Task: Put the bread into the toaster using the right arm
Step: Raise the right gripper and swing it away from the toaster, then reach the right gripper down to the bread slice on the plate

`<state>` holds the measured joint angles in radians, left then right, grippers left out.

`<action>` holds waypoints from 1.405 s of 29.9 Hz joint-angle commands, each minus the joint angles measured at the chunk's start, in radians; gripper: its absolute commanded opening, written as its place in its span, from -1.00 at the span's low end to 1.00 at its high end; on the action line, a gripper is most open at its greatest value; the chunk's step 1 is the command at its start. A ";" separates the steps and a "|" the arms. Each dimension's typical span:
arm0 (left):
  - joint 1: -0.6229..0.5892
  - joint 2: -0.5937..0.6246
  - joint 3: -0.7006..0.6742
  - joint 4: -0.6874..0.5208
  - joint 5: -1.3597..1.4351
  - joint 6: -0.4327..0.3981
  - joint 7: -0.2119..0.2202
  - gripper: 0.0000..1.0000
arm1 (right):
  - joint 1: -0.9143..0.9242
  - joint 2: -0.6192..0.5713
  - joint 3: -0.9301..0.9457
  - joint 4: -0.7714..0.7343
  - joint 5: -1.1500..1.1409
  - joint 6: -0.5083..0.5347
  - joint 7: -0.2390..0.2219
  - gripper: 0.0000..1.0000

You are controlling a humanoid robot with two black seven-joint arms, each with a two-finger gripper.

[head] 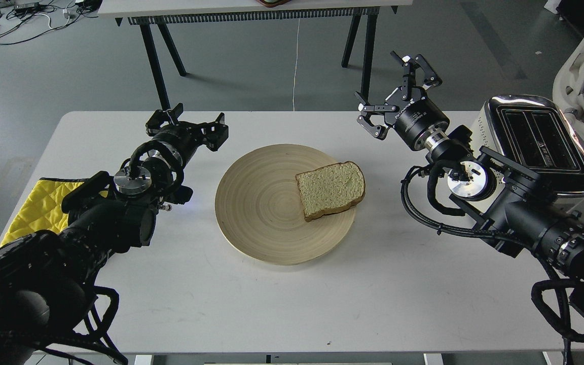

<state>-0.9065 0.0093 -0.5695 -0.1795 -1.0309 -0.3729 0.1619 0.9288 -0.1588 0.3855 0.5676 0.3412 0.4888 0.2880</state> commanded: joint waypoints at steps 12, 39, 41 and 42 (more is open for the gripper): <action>0.000 -0.005 0.000 -0.002 0.000 0.000 -0.004 1.00 | 0.004 0.001 -0.008 -0.021 -0.019 0.000 0.002 0.99; -0.002 -0.006 -0.001 -0.002 0.000 0.000 -0.004 1.00 | 0.157 -0.054 -0.483 0.110 -0.522 -0.636 -0.010 0.99; -0.002 -0.005 -0.001 -0.002 0.000 0.000 -0.004 1.00 | 0.159 -0.047 -0.540 0.133 -0.522 -0.686 -0.013 0.99; -0.002 -0.005 -0.001 -0.002 0.000 0.000 -0.004 1.00 | 0.159 -0.047 -0.556 0.150 -0.522 -0.705 -0.013 0.98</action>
<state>-0.9083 0.0043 -0.5707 -0.1810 -1.0309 -0.3727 0.1579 1.0832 -0.2155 -0.0937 0.6839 -0.1806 -0.1448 0.2777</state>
